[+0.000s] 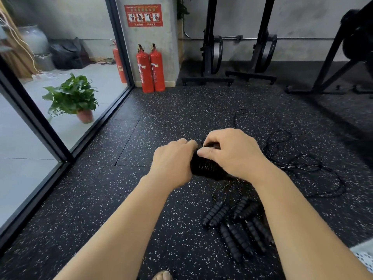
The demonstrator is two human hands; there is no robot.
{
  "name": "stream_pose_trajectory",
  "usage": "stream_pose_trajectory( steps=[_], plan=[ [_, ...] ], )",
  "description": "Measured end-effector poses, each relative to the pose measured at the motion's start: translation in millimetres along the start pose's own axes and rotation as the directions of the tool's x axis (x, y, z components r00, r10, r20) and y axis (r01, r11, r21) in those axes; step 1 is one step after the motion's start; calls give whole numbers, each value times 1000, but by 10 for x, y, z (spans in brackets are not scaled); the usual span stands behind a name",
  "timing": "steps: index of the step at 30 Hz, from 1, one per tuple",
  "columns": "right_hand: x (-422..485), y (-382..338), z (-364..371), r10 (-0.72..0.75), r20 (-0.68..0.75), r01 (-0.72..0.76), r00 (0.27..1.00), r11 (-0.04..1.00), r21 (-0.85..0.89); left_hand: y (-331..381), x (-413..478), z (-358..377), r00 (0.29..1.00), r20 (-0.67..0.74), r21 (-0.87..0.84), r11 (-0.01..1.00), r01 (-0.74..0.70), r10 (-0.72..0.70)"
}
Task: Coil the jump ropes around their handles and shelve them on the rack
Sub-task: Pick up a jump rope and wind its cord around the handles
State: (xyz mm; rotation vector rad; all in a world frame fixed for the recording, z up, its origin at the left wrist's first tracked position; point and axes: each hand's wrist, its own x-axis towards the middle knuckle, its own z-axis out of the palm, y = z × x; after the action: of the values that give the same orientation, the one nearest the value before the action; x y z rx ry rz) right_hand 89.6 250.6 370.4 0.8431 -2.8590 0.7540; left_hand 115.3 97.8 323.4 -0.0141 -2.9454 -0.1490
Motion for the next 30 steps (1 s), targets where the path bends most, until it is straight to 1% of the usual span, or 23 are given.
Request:
stream_pose_trajectory(
  steps=[2,3,4,6,9,11,12,14,15,16,17,18,19,20,21,22,24,26,28,29,30],
  plan=[
    [50,134,-11,9,6,-9,1000,999,43,19,-15,0,994,7,-14,994,-110,110],
    [66,197,-13,19,23,-22,1000,994,104,18,-24,-1,987,14,-30,986,-161,162],
    [73,256,-17,30,60,-42,998,978,203,11,-34,-2,978,24,-55,977,-205,207],
    [70,354,-26,13,166,-82,986,906,416,-2,-55,-35,961,50,-124,956,-266,273],
    [45,493,-33,-28,266,-150,963,769,621,32,-112,-139,941,88,-299,910,-288,327],
    [30,540,-24,-28,339,-241,940,651,720,84,-146,-206,933,93,-437,856,-276,349],
    [40,576,-5,-13,378,-294,926,604,741,113,-156,-233,931,104,-486,834,-259,350],
    [65,617,30,-1,446,-367,895,568,737,148,-165,-256,940,126,-535,820,-205,317],
    [58,635,53,-6,463,-375,886,577,726,158,-163,-253,946,136,-540,822,-179,295],
    [52,627,66,2,467,-383,884,575,723,169,-161,-250,951,143,-549,822,-155,275],
    [65,670,122,28,434,-372,901,567,735,174,-160,-244,956,156,-572,811,-119,250],
    [56,686,163,103,411,-405,906,491,771,182,-156,-246,961,170,-611,789,-72,220],
    [44,694,191,174,399,-435,900,388,813,185,-145,-239,965,185,-645,764,-23,185],
    [10,639,172,202,415,-458,887,265,849,194,-137,-243,969,193,-667,745,15,153],
    [4,633,187,132,449,-468,884,244,850,201,-124,-242,973,198,-681,730,49,119],
    [-7,601,195,80,465,-468,882,265,843,204,-113,-239,976,204,-702,707,88,81],
    [37,495,242,72,463,-456,884,356,816,202,-98,-235,971,239,-761,619,195,-11],
    [70,418,293,73,455,-445,887,398,803,172,-84,-223,967,248,-808,537,243,-65],
    [94,384,369,63,458,-446,887,378,811,142,-72,-222,969,236,-848,472,241,-72],
    [98,366,376,59,474,-462,879,360,811,125,-66,-219,969,235,-879,408,245,-76],
    [107,349,379,58,481,-469,875,351,810,111,-63,-223,966,245,-910,323,260,-85]
  ],
)
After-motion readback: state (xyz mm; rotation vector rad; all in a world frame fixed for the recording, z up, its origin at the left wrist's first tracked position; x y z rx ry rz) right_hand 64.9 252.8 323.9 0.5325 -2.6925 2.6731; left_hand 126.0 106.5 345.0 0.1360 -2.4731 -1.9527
